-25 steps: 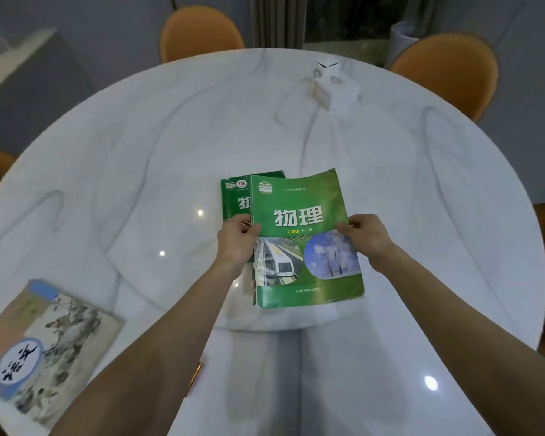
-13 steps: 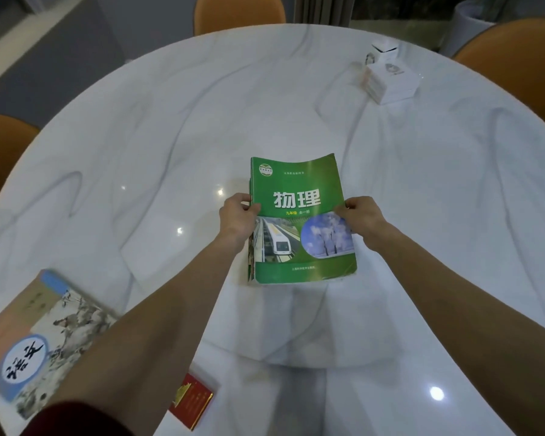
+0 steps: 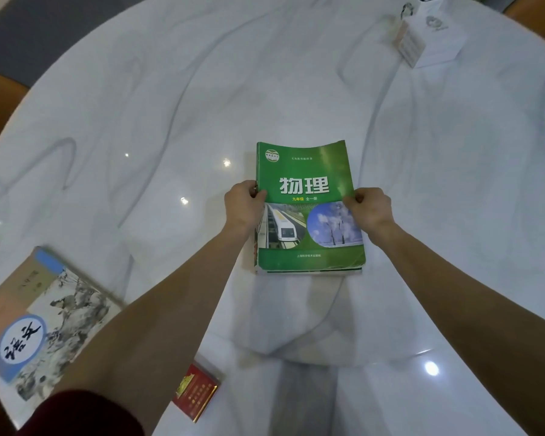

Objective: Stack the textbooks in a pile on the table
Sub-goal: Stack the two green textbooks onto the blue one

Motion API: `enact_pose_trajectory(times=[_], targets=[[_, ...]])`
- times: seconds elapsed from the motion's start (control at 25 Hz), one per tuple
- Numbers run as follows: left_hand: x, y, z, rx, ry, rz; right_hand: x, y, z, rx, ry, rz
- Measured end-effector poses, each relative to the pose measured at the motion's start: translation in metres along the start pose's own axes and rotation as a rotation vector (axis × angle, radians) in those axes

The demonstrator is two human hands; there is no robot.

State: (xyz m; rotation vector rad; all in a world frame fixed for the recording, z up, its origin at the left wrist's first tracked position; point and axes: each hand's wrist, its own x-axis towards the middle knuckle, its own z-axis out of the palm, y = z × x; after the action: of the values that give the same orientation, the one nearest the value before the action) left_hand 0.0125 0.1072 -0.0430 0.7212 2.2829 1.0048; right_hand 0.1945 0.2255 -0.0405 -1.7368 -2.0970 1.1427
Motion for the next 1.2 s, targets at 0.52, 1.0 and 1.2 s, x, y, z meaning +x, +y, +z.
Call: enact_pose_trajectory(times=[0.52, 1.0, 1.2], targets=[[0.002, -0.019, 0.021, 0.103, -0.056, -0.025, 0.002, 0.014, 0.011, -0.115, 0.111, 0.003], [-0.002, -0.009, 0.023, 0.422, -0.121, 0.026, 0.002, 0.009, 0.007, -0.116, 0.042, 0.090], [-0.005, -0.004, 0.020, 0.438, -0.144, 0.014, 0.003, 0.008, 0.008, -0.131, 0.038, 0.124]])
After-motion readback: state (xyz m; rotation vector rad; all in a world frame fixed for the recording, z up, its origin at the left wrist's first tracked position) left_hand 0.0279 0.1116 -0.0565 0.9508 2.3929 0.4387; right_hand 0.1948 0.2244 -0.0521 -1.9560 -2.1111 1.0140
